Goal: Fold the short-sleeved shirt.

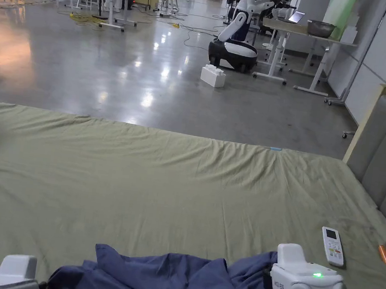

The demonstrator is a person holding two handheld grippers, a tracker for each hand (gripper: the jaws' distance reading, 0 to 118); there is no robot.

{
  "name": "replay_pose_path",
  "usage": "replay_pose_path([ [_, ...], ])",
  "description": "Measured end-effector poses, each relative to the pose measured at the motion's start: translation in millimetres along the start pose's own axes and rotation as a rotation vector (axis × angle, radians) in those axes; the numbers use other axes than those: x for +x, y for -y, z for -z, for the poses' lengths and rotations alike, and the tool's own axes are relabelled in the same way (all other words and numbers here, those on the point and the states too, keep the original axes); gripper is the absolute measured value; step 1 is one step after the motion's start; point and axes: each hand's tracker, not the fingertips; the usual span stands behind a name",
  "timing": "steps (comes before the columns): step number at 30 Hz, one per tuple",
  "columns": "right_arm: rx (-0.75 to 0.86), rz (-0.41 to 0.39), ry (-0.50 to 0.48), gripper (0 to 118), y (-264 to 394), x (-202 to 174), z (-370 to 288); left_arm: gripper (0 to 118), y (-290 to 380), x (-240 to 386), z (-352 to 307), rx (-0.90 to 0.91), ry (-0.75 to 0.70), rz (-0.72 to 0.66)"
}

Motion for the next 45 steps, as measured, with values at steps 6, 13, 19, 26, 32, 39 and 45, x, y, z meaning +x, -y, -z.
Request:
replay_pose_path([
  [6, 0.119, 0.033, 0.049, 3, -21, 24, -65, 6, -37, -10, -45, 0.101, -0.004, 0.008],
  [13, 0.220, 0.065, 0.091, 3, -56, 51, -126, 6, -90, -36, -108, 0.235, 0.007, -0.050],
  [19, 0.212, 0.046, 0.128, 3, -76, 56, -154, 6, -123, -54, -139, 0.248, 0.013, -0.099],
  [26, 0.227, 0.058, 0.134, 3, -80, 55, -167, 6, -129, -46, -153, 0.233, 0.009, -0.113],
  [32, 0.295, 0.059, 0.122, 3, -99, 55, -182, 6, -147, -36, -163, 0.285, 0.004, -0.080],
  [39, 0.403, 0.058, 0.163, 3, -134, 57, -184, 6, -185, -30, -169, 0.340, -0.026, -0.032],
  [45, 0.471, 0.066, 0.188, 3, -188, 57, -186, 6, -242, -35, -171, 0.428, -0.062, 0.002],
])
